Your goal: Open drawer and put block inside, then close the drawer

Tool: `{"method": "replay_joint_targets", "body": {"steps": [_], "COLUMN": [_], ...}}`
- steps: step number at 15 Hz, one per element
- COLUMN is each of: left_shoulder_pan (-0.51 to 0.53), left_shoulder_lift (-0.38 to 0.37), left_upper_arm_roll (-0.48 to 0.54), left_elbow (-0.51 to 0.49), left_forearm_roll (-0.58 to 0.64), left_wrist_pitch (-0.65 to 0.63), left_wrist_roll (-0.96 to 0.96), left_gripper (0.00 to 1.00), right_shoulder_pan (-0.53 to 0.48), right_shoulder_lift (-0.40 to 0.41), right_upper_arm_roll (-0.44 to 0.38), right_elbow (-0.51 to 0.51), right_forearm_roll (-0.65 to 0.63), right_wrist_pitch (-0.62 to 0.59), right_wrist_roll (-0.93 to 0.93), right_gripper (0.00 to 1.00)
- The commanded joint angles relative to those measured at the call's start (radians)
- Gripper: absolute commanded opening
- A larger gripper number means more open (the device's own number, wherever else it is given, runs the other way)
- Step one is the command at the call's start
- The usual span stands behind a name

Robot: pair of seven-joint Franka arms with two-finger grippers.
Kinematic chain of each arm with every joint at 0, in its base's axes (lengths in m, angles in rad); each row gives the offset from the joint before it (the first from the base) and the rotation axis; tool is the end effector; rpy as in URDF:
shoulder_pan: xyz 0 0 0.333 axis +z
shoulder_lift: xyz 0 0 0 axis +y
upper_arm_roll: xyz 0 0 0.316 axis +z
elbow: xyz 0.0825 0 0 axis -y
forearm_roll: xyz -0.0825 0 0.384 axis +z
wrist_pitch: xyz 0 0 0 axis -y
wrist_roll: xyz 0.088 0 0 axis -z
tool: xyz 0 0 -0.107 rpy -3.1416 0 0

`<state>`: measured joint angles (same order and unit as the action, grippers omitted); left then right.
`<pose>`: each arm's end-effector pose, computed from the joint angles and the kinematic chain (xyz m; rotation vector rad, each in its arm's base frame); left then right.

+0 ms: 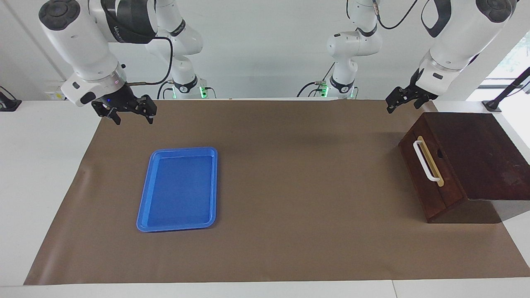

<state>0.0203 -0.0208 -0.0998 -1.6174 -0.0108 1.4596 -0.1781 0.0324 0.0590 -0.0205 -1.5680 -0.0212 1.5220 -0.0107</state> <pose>0.5327 -0.0442 0.6051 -3.1215 -0.1536 0.2146 0.5653 0.0047 0.5888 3.1146 0.0353 -0.1636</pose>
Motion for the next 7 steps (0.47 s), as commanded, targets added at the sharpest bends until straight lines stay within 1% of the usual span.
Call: {"method": "replay_joint_targets", "body": {"steps": [1, 7], "left_shoulder_pan": [0.001, 0.033], "left_shoulder_lift": [-0.027, -0.036], "left_upper_arm_roll": [0.006, 0.005], "left_elbow": [-0.053, -0.055], "left_forearm_roll": [-0.009, -0.008], "left_wrist_pitch": [0.041, 0.038], "left_wrist_roll": [0.019, 0.02], "left_gripper": [1.0, 1.0], "right_shoulder_pan": [-0.014, -0.014], "right_shoulder_lift": [-0.021, -0.021], "right_upper_arm_roll": [0.008, 0.007], "right_elbow": [-0.02, -0.017], "right_forearm_roll": [-0.011, -0.011], "right_wrist_pitch": [-0.006, 0.0], "right_wrist_roll": [-0.018, -0.017], "right_gripper": [1.0, 1.0]}}
